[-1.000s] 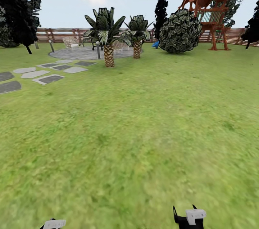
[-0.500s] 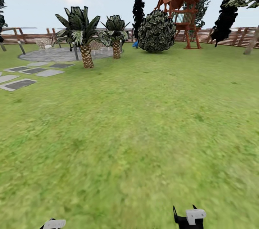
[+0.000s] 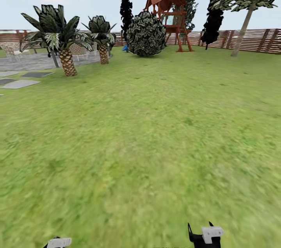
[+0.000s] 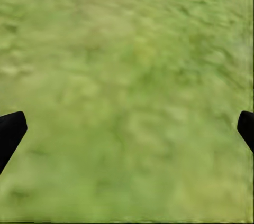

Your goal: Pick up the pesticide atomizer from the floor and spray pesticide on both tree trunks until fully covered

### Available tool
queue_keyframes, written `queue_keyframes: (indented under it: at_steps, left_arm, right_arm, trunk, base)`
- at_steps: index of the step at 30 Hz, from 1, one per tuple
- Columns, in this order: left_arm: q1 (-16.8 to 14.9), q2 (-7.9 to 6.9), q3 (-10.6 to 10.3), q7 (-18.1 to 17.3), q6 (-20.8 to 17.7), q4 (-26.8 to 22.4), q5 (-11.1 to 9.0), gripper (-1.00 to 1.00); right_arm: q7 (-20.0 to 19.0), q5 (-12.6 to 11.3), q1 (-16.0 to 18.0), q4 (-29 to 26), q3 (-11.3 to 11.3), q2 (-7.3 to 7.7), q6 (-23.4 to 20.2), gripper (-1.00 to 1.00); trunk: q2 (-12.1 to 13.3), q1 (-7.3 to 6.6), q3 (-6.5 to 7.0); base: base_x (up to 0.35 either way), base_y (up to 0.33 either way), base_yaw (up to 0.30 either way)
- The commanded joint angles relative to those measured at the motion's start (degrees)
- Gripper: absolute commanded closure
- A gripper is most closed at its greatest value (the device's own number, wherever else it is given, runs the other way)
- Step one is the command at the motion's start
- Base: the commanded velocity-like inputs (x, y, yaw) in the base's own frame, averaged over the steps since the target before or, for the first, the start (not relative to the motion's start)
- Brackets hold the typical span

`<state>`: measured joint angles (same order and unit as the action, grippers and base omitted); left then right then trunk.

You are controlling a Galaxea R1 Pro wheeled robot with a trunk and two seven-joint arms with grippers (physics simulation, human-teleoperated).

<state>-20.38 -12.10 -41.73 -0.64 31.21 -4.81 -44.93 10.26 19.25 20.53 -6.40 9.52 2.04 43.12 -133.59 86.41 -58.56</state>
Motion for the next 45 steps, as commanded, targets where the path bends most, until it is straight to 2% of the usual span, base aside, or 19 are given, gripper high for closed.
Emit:
queue_keyframes:
  at_steps: [1,45]
  left_arm:
    - [-0.01,-0.03,-0.46,-0.06,0.16,-0.03,-0.6,1.0]
    - [-0.01,-0.04,-0.37,-0.06,0.16,0.35,-0.6,1.0]
  right_arm:
    - [0.28,0.61,0.04,0.07,0.32,-0.02,0.12,-1.0]
    - [0.27,0.61,0.04,0.07,0.32,-0.02,0.1,-1.0]
  trunk:
    - [-0.02,-0.01,-0.05]
    - [-0.02,-0.01,-0.05]
  base:
    - [0.0,-0.27,-0.3]
    - [0.002,-0.27,-0.3]
